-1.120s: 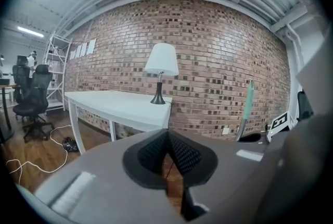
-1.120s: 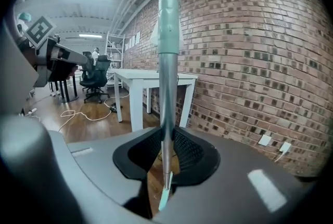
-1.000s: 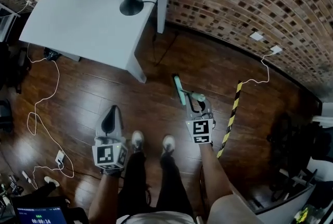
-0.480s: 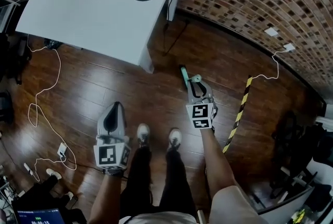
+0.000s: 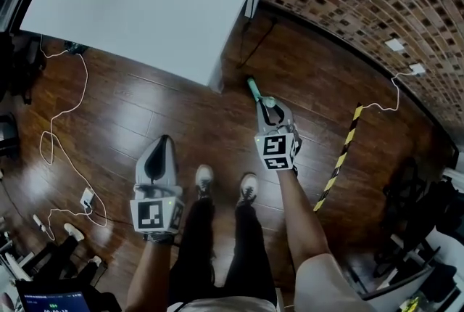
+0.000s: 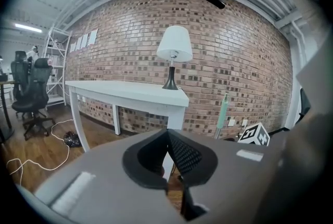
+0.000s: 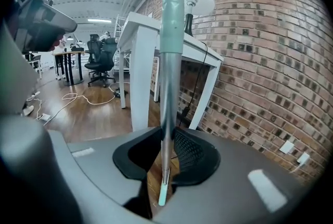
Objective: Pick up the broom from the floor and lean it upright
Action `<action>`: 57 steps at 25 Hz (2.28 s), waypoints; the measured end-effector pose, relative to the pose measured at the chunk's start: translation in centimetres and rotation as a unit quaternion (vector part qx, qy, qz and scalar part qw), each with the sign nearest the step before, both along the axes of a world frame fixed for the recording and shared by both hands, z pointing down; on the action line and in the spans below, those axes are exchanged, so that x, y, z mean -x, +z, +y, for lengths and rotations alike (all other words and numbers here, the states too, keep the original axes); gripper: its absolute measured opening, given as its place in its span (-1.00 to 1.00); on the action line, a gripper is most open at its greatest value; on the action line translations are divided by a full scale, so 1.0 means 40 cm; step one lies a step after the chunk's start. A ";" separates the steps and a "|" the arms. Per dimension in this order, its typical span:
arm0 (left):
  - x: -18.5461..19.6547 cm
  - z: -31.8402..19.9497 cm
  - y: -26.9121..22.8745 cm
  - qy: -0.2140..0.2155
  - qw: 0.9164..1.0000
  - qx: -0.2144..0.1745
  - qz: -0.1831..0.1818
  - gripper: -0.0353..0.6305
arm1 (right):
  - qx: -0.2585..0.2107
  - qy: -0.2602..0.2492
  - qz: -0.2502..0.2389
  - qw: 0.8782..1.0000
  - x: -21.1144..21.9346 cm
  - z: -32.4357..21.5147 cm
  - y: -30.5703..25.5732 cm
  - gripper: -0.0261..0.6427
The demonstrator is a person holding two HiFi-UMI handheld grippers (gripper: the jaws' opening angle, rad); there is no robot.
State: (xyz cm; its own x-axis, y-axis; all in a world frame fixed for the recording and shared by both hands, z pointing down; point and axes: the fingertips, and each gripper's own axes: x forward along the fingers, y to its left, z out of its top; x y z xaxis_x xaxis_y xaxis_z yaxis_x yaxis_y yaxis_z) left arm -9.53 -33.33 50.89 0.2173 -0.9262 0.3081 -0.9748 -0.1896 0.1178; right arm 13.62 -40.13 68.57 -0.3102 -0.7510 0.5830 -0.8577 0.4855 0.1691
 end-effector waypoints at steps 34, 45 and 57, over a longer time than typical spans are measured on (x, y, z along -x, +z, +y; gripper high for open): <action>0.043 0.009 0.113 -0.010 0.999 0.045 0.002 -0.89 | -0.009 -0.059 0.015 0.998 0.179 -0.119 0.097 -0.61; 0.031 0.021 0.131 -0.001 0.999 0.052 -0.006 -0.89 | -0.016 -0.070 0.013 0.997 0.176 -0.122 0.095 -0.61; 0.033 0.025 0.139 -0.007 0.998 0.061 -0.007 -0.89 | -0.052 -0.129 0.111 0.984 0.170 -0.138 0.094 -0.56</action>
State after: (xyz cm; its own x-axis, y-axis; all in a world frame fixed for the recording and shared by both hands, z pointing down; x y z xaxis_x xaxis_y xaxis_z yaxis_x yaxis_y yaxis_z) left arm -10.84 -32.34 56.45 0.1994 -0.8843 0.4223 -0.9790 -0.1607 0.1257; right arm 6.84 -45.64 72.35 -0.3717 -0.7238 0.5813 -0.6446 0.6519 0.3995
